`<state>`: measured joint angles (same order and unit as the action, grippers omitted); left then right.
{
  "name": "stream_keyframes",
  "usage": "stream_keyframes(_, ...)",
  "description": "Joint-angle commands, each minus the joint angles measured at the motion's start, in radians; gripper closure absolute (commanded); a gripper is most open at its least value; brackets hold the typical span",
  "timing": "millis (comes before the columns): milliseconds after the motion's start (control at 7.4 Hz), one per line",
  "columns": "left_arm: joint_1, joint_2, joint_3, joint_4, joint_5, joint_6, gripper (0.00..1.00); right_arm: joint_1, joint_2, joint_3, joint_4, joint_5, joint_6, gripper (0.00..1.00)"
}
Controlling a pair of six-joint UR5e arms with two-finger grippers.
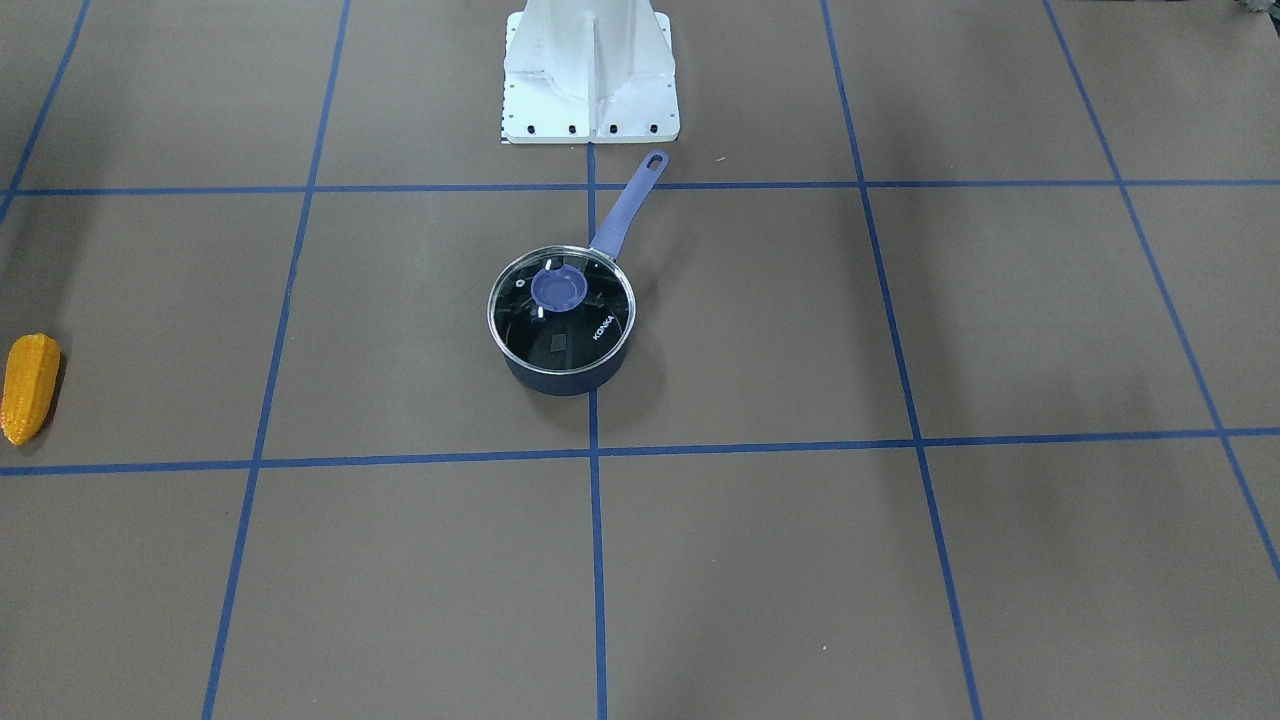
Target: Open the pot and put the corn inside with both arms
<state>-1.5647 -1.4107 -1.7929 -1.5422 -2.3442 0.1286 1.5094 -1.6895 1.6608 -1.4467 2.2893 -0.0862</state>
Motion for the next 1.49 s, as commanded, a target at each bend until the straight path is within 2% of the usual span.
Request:
stream_keyframes(0, 0.000, -0.028, 0.003, -0.002, -0.004, -0.001, 0.02, 0.002, -0.002, -0.007, 0.072, -0.011, -0.001, 0.00)
stream_keyframes(270, 0.000, -0.069, 0.004, 0.001, 0.000, -0.001, 0.02, 0.002, -0.001, -0.088, 0.287, -0.008, 0.005, 0.00)
stream_keyframes(405, 0.000, -0.094, -0.012, -0.006, -0.004, 0.002, 0.02, 0.002, 0.001, -0.099, 0.401, -0.016, 0.013, 0.00)
stream_keyframes(676, 0.000, -0.203, -0.014, -0.025, -0.010, 0.003, 0.02, 0.002, 0.052, -0.084, 0.428, -0.008, 0.139, 0.00)
stream_keyframes(946, 0.000, -0.203, -0.025, -0.100, -0.096, 0.003, 0.02, 0.000, 0.114, -0.072, 0.420, 0.025, 0.155, 0.00)
stream_keyframes(1081, 0.000, -0.191, -0.057, -0.178, -0.116, -0.023, 0.02, 0.000, 0.125, -0.065, 0.417, 0.053, 0.158, 0.00)
stream_keyframes(1216, 0.043, -0.232, -0.068, -0.264, -0.116, -0.129, 0.02, 0.000, 0.128, -0.044, 0.411, 0.071, 0.219, 0.00)
stream_keyframes(1351, 0.113, -0.260, -0.110, -0.272, -0.109, -0.294, 0.02, -0.005, 0.126, -0.009, 0.410, 0.073, 0.305, 0.00)
